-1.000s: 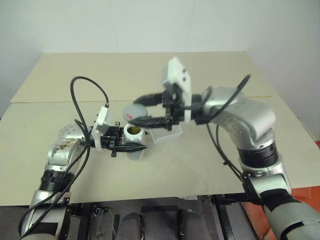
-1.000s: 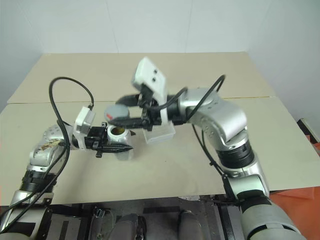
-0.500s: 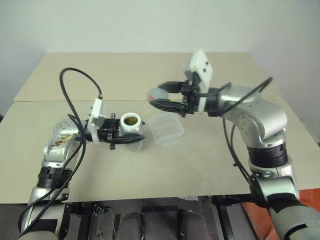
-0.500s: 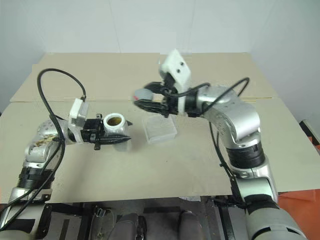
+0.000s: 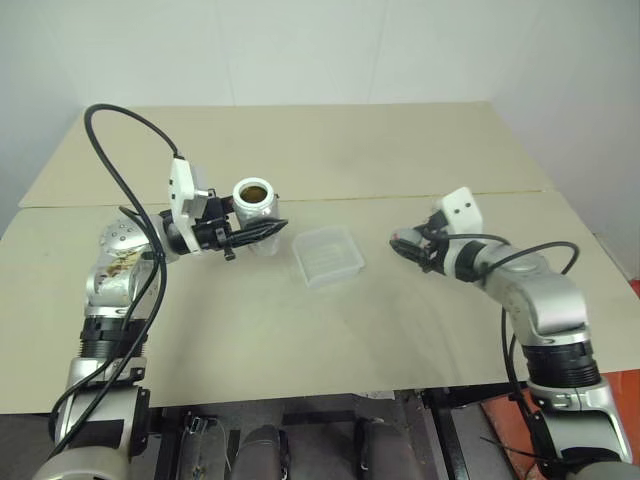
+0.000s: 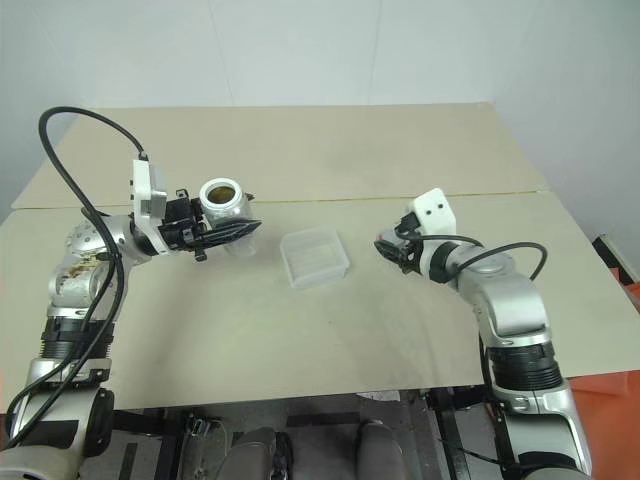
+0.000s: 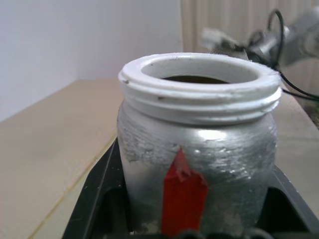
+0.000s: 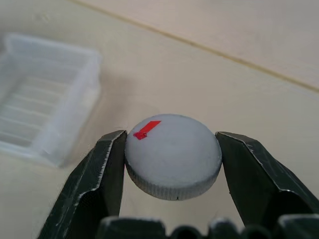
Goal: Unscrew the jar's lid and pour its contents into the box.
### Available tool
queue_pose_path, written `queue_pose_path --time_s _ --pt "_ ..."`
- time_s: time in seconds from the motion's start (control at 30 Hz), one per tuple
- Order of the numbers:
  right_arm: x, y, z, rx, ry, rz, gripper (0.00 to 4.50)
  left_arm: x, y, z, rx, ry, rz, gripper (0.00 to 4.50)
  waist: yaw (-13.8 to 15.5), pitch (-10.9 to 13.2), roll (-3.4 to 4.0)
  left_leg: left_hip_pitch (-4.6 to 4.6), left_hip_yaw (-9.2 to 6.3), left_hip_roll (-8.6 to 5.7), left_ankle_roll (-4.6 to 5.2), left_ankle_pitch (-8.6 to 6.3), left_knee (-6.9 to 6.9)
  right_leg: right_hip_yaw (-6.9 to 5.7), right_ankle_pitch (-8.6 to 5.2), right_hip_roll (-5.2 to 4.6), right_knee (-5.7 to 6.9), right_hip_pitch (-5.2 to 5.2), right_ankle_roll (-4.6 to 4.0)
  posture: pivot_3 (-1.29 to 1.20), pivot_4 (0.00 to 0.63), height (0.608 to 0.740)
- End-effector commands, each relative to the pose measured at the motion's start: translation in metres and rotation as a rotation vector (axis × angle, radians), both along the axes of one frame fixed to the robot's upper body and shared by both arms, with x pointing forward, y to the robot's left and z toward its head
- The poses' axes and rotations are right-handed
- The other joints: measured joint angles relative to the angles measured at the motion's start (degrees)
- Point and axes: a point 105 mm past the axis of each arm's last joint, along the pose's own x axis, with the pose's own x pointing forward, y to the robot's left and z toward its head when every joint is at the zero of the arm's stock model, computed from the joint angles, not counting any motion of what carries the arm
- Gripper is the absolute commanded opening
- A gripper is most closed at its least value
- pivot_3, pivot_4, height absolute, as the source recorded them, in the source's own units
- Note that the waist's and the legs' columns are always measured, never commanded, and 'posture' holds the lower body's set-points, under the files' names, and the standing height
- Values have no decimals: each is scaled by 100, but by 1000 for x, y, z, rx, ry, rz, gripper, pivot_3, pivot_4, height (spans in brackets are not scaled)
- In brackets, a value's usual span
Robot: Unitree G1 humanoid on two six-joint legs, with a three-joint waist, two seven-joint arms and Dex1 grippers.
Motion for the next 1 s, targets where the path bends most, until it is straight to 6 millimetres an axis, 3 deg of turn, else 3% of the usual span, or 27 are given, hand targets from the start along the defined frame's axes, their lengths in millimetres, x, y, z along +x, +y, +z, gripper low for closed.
queue_pose_path --time_s 0.03,0.23,0.4,0.57,0.63,0.7,0.73,0.83,1.0 --pt "5 -2 7 -32 -45 -9 4442 0 -1 13 -12 -64 16 2274 14 0 0 -1 0 0 0 0 0 0 0 0 1 0 0 0 150 740" --pt "-16 -7 11 -106 12 129 4477 12 -1 13 41 -111 112 2274 79 0 0 -7 -2 0 2 -1 2 -3 0 0 0 1 0 0 150 740" --pt "-46 -4 51 -65 47 343 4477 38 -10 30 127 -280 268 2274 131 1 -2 -3 -4 -1 23 -13 4 -5 0 0 -10 4 0 0 150 740" --pt "-78 4 87 -43 120 577 4477 50 -48 39 594 -906 274 2274 179 2 -4 -1 -4 -4 36 -21 7 -4 2 0 -16 4 -2 0 150 740" --pt "-79 6 97 -44 113 596 4477 47 -67 41 833 -1240 175 2274 179 5 -8 -1 -3 -3 49 -29 5 -5 3 0 -15 8 -4 0 150 740" --pt "-75 9 104 -44 102 590 4477 52 -74 41 1031 -1500 97 2274 182 6 -10 -8 -2 -3 50 -29 4 -7 9 0 -13 6 -3 0 150 740" --pt "-73 10 107 -41 100 587 4477 56 -80 47 1065 -1620 110 2274 187 6 -10 -12 -1 -3 51 -30 6 -6 10 0 -10 4 -2 0 150 740" --pt "-67 12 114 -22 85 566 4477 67 -94 43 1167 -1833 70 2274 190 5 -8 -21 2 -3 58 -34 7 -5 13 -3 -10 -2 4 0 150 740" --pt "-68 15 118 10 72 556 4477 64 -106 3 1212 -1929 -88 2274 184 4 -5 -37 6 1 51 -29 6 -5 11 -3 -4 -27 7 0 150 740"
